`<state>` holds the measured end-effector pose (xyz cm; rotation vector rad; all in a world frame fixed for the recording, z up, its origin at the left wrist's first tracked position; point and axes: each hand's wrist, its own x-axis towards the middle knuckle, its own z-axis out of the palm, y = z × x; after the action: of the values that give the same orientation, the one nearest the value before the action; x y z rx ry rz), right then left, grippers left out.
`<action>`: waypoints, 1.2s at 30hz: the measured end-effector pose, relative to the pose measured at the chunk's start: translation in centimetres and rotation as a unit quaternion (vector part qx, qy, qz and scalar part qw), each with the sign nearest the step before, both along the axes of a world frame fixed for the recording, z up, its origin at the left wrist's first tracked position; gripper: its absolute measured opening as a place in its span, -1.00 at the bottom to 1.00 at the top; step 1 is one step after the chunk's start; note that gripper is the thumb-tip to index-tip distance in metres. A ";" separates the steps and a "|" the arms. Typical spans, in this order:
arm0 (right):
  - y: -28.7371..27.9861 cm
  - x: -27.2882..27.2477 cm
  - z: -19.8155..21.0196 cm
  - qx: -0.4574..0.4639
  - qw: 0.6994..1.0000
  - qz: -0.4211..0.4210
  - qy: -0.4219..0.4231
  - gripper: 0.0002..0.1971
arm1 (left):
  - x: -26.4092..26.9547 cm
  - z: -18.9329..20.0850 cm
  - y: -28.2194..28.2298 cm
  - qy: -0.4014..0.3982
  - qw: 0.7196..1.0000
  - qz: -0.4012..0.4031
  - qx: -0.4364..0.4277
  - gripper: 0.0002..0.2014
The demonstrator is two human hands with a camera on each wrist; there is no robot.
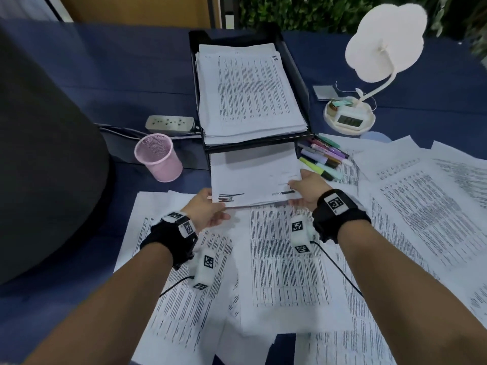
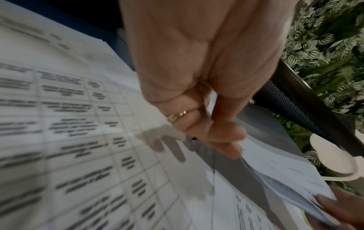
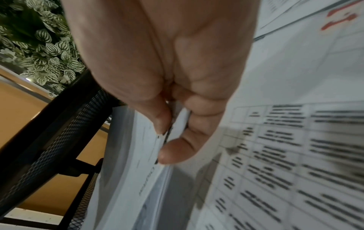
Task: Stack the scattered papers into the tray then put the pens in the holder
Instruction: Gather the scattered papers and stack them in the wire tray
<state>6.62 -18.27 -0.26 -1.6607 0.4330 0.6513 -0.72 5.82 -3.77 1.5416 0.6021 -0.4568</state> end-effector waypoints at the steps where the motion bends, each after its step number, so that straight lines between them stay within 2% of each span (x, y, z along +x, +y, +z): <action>1: 0.4 0.5 0.1 0.014 1.000 -0.004 0.003 -0.78 | 0.7 0.1 0.2 -0.007 1.000 0.011 0.020 -0.75; 5: 2.0 3.0 -0.5 0.009 0.998 -0.053 -0.018 -0.61 | 3.4 0.6 0.9 -0.020 0.997 0.054 0.042 -0.82; 11: 3.0 6.2 -1.6 -0.069 0.994 -0.062 -0.053 -0.71 | 7.8 0.0 2.4 -0.041 0.988 0.115 0.092 -0.88; 14: 3.3 7.7 -2.1 -0.047 0.993 -0.108 -0.032 -0.79 | 8.9 -0.5 2.8 -0.044 0.981 0.119 0.145 -0.78; 16: 3.3 8.4 -2.6 -0.070 0.989 -0.122 -0.038 -0.64 | 9.1 -0.9 2.7 -0.053 0.977 0.117 0.171 -0.72; 18: 3.2 8.6 -2.8 -0.101 0.987 -0.121 -0.043 -0.62 | 9.0 -1.1 2.7 -0.048 0.972 0.097 0.209 -0.72; 20: 3.2 8.7 -3.2 -0.102 0.985 -0.134 -0.034 -0.70 | 8.7 -1.3 2.8 -0.037 0.966 0.066 0.248 -0.73; 24: 2.3 7.3 -3.5 -0.202 0.965 -0.129 -0.104 -0.65 | 7.5 -1.5 3.0 -0.035 0.947 0.032 0.318 -0.70; 27: 0.6 5.3 -3.3 -0.257 0.951 -0.107 -0.136 -0.84 | 6.2 -1.5 2.4 -0.029 0.936 0.027 0.350 -0.70; 32: -3.3 1.5 -3.0 -0.328 0.936 -0.059 -0.113 -0.79 | 4.0 -1.1 -0.5 -0.032 0.926 -0.057 0.371 -0.77; 36: -6.2 -1.5 -3.0 -0.384 0.921 0.004 -0.059 -0.70 | 3.2 -1.0 -3.5 -0.009 0.932 -0.106 0.347 -0.55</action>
<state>5.09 -24.45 -3.30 -2.4308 0.6451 0.3927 2.43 2.36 -4.73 2.3011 0.6191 -0.4096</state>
